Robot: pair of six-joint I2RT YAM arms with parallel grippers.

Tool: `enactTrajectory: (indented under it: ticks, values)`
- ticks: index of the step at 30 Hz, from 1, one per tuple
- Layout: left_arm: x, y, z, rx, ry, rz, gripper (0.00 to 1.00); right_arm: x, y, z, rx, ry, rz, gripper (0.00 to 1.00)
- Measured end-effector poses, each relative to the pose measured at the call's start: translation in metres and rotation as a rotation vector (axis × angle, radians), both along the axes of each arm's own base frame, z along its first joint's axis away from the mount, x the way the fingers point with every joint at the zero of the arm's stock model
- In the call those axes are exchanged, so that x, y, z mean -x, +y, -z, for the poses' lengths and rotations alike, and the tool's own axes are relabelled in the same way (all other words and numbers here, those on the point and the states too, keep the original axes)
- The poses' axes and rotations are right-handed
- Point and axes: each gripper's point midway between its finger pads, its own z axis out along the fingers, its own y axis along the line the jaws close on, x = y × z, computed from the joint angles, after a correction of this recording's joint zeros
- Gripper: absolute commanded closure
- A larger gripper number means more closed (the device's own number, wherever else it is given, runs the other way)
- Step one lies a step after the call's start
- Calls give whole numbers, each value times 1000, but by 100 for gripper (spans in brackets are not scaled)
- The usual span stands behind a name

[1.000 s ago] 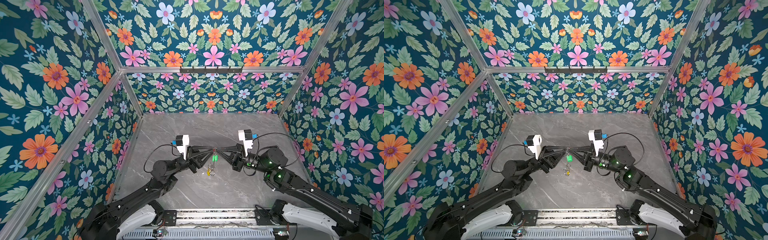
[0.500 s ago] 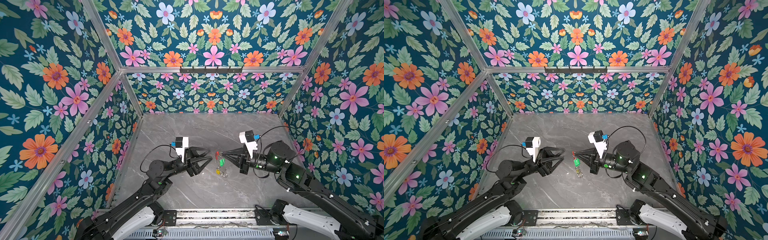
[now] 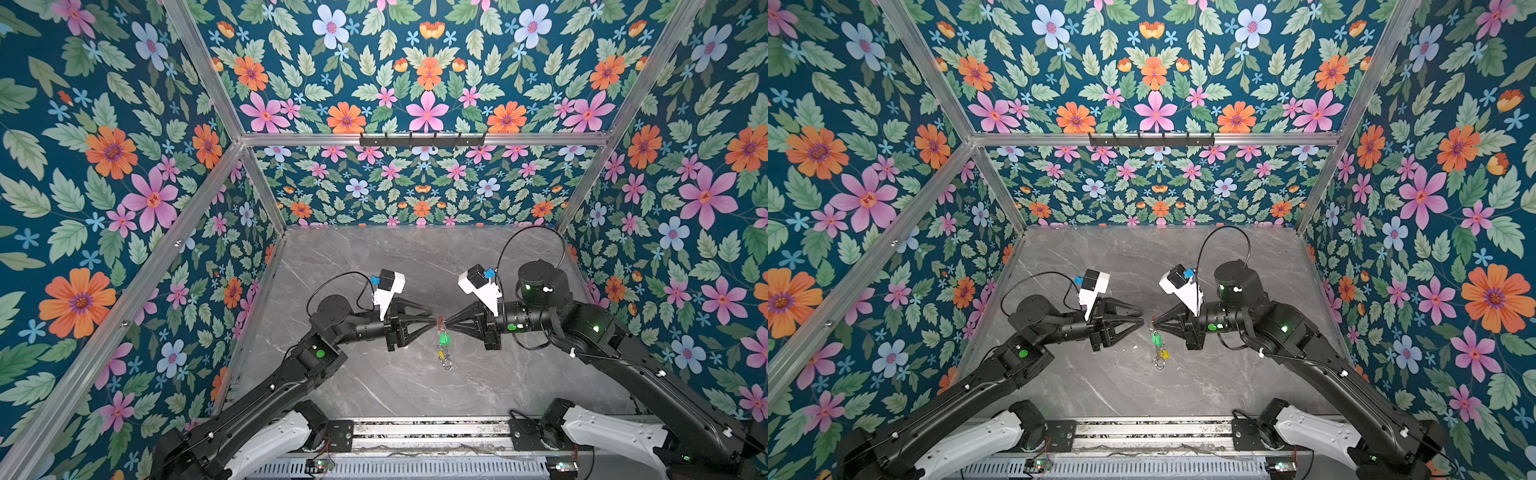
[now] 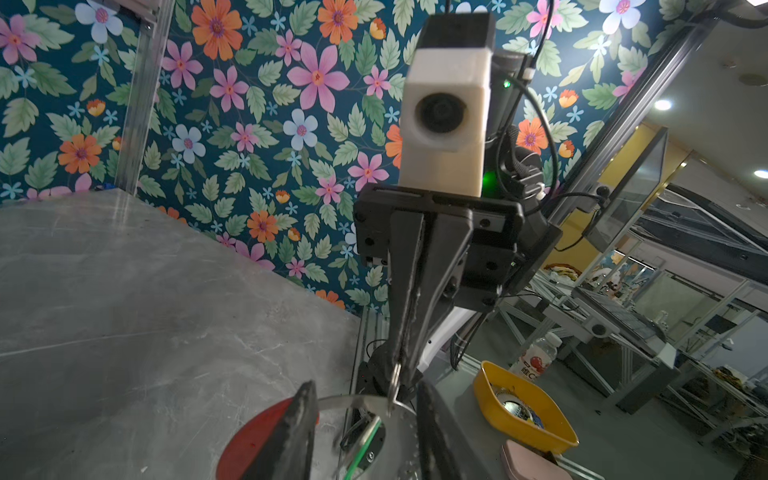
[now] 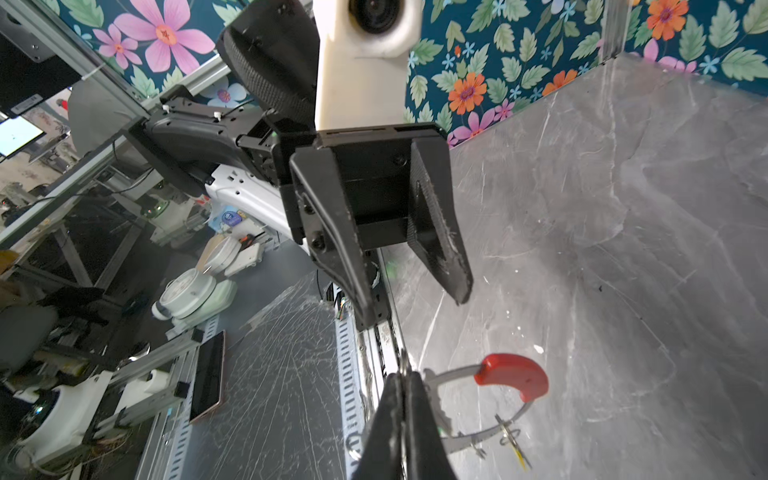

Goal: Remove the keys from the keyring

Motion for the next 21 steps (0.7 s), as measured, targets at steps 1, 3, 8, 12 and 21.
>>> enactTrajectory:
  ticks: [1,3,8,12,21]
  values:
    - [1,-1,1,-8,2,11,64,2,1,1,7,4,-13,100]
    - [3,-3,2,-15,-3,30,67,3,1,3,21,9,-31,100]
    - [8,-6,5,-30,0,68,72,5,2,7,44,17,-53,100]
    - [11,-7,6,-39,2,91,78,6,2,9,56,23,-61,100]
    - [20,-8,8,-47,4,146,80,5,2,9,63,4,-67,100]
